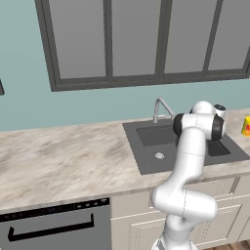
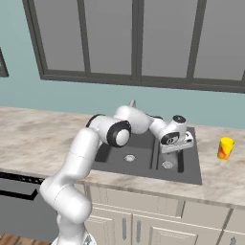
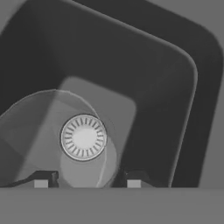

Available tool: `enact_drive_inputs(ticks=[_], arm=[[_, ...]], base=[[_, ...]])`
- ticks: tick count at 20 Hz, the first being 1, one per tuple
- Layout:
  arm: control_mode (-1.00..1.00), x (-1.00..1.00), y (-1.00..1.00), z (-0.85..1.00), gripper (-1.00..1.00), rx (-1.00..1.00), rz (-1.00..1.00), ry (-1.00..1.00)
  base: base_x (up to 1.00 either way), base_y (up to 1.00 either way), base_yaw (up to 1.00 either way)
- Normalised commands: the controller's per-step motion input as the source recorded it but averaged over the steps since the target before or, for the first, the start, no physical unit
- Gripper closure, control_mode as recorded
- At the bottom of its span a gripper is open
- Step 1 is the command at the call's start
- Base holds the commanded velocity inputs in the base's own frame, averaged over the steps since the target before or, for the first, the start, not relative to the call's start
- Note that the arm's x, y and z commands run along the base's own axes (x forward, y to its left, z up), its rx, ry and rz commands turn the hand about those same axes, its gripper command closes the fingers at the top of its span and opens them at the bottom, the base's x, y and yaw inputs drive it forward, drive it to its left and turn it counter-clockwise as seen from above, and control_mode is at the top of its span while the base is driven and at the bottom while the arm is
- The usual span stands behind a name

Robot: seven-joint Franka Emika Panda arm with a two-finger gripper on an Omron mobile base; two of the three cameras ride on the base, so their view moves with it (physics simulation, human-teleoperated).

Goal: Move any existing items from the left basin to the right basin for drying. Then move the cup from the counter to the left basin of the sink for washing.

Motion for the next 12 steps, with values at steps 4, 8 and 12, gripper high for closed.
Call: enact_drive_inputs(ticks=[4, 8, 12], arm=[[-1.0, -0.18, -0.18, 0.24, -1.0, 0.04, 0.0, 0.0], [-1.0, -0.3, -0.29, 0.42, -1.0, 0.05, 0.0, 0.0], [-1.0, -0.33, -0.33, 0.65, -1.0, 0.01, 0.0, 0.0]], base=[[0.0, 0.0, 0.0], [0.0, 0.0, 0.0], [0.0, 0.0, 0.0]])
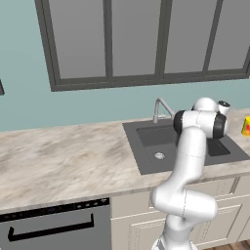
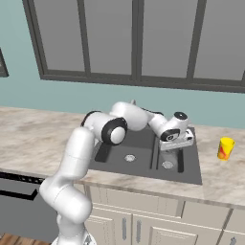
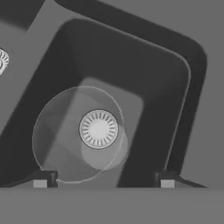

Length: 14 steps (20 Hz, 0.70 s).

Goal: Move any existing items from the left basin to the right basin for drying. Then move the cup from the counter to the left basin of the sink for washing.

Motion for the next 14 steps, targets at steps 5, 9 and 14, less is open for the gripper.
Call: enact_drive_inputs(ticks=[5, 9, 14], arm=[[-1.0, -0.21, -0.23, 0.98, -1.0, 0.0, 0.0, 0.0], [-1.0, -0.37, -0.19, 0.86, -1.0, 0.0, 0.0, 0.0], [-1.0, -0.42, -0.35, 0.44, -1.0, 0.0, 0.0, 0.0]], base=[[0.0, 0.0, 0.0], [0.0, 0.0, 0.0], [0.0, 0.0, 0.0]])
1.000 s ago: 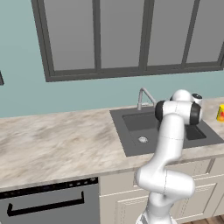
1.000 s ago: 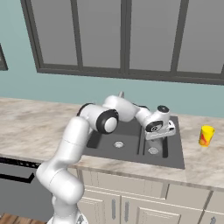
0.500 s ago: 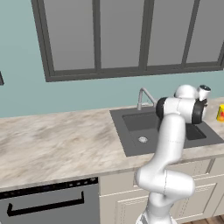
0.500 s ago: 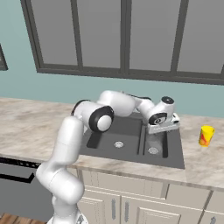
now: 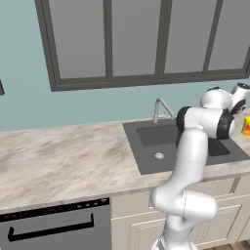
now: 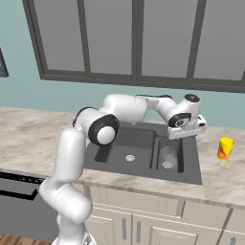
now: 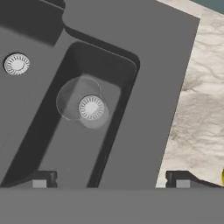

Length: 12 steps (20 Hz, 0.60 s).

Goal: Move any existing items from the left basin to the right basin for drying. Then move the cup from the counter to the left basin of the sink for washing.

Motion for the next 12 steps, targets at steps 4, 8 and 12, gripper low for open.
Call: enact_drive_inputs(ticks=[4, 8, 12], arm=[[-1.0, -0.29, -0.63, 0.16, -1.0, 0.0, 0.0, -0.02], [-1.0, -0.25, -0.66, 0.0, -1.0, 0.0, 0.0, -0.05], [-1.0, -0.06, -0.62, 0.08, -1.0, 0.0, 0.0, -0.08]], base=[[0.0, 0.0, 0.0], [0.0, 0.0, 0.0], [0.0, 0.0, 0.0]])
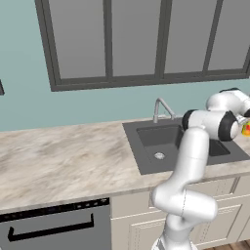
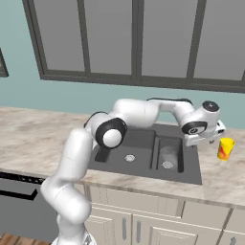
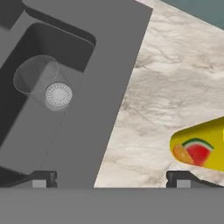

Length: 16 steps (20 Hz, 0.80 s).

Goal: Move any existing items from the left basin to the right basin for drying. Then move the cup from the counter to the left basin of the sink for washing.

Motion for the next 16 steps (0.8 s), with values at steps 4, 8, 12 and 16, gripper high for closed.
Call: enact_drive_inputs(ticks=[4, 8, 12, 16], arm=[[-1.0, 0.0, -0.36, 0.29, -1.0, -0.02, 0.0, -0.11], [-1.0, 0.0, -0.35, 0.23, -1.0, -0.04, 0.05, -0.1], [-1.0, 0.01, -0.36, 0.02, -1.0, -0.05, 0.06, -0.04], [-1.0, 0.13, -0.16, 0.0, -1.0, -0.1, 0.02, 0.0]], base=[[0.0, 0.0, 0.0], [0.0, 0.0, 0.0], [0.0, 0.0, 0.0], [0.0, 0.0, 0.0]])
